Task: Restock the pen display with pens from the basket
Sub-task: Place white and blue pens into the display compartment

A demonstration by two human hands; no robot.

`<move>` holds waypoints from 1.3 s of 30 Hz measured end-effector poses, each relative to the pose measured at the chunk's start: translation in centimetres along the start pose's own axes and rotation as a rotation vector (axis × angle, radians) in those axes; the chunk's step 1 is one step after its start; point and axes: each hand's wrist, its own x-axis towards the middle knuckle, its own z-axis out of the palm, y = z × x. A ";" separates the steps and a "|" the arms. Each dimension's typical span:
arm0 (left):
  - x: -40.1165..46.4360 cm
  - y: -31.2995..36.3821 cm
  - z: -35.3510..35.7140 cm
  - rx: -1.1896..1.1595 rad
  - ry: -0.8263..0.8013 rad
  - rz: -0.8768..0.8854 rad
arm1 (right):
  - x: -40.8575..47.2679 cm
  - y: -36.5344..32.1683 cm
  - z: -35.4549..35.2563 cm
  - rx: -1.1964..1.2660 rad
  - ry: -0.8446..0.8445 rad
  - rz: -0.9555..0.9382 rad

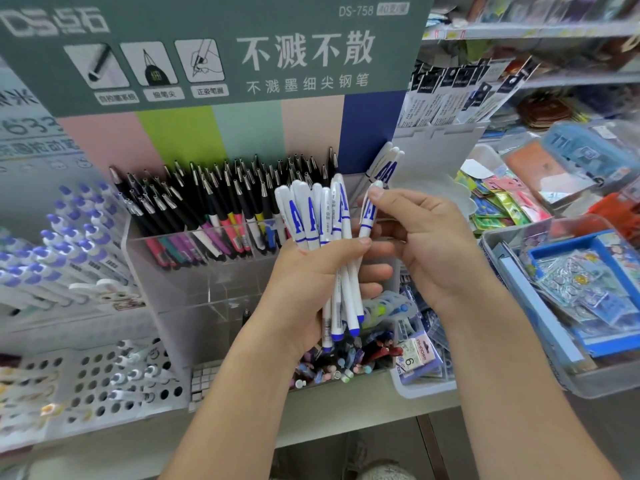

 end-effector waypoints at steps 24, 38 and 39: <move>1.0 -0.9 -0.2 0.027 0.111 0.107 | 6.9 0.6 -1.5 -0.627 0.380 -0.552; 1.3 -0.6 0.1 0.081 -0.001 0.070 | -0.2 0.6 0.0 0.145 -0.071 0.089; 1.3 -0.5 0.1 0.089 -0.012 0.066 | -0.2 0.8 0.0 0.179 -0.083 0.108</move>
